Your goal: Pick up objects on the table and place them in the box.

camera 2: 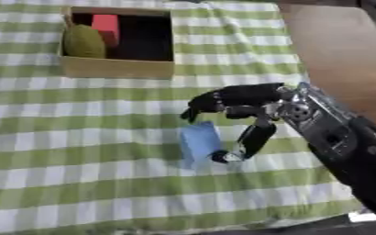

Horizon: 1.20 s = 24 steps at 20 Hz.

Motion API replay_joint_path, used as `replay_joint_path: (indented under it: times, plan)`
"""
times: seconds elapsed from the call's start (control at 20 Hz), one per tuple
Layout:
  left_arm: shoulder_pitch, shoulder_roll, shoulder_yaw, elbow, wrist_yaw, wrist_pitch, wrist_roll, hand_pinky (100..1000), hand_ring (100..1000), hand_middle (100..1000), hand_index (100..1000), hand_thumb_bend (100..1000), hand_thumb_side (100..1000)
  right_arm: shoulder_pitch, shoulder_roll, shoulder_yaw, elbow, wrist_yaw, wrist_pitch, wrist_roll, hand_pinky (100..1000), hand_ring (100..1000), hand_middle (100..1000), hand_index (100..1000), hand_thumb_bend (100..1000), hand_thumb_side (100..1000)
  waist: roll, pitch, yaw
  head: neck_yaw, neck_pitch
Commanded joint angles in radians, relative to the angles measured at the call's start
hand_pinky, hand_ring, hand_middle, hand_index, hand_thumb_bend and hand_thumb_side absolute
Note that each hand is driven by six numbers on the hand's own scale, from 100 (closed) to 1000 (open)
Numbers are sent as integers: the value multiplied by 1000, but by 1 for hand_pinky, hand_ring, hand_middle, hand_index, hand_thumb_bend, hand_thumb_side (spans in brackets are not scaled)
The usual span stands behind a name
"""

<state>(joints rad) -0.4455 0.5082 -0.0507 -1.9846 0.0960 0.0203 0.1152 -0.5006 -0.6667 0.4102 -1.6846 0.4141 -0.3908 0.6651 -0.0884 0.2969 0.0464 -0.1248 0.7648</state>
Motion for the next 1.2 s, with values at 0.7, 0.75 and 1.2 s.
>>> replay_joint_path:
  times: [0.7,0.75,1.2]
  plan:
    - [-7,1,11,-15,0,1,-24,686,788,699,792,100,579,2,21,-7,30,41,-11,-28,1000,968,610,866,100,241,13,-6,3,0,4]
    - [-7,0,11,-15,-1,1,-25,686,788,700,792,100,579,3,19,-11,18,25,-3,-35,1000,961,584,844,100,219,13,-6,2,1,5]
    - [-2,0,14,-15,-6,3,-38,687,790,701,792,100,580,2,-14,-61,-93,-119,82,-74,971,904,484,763,100,100,10,-10,-2,7,4]
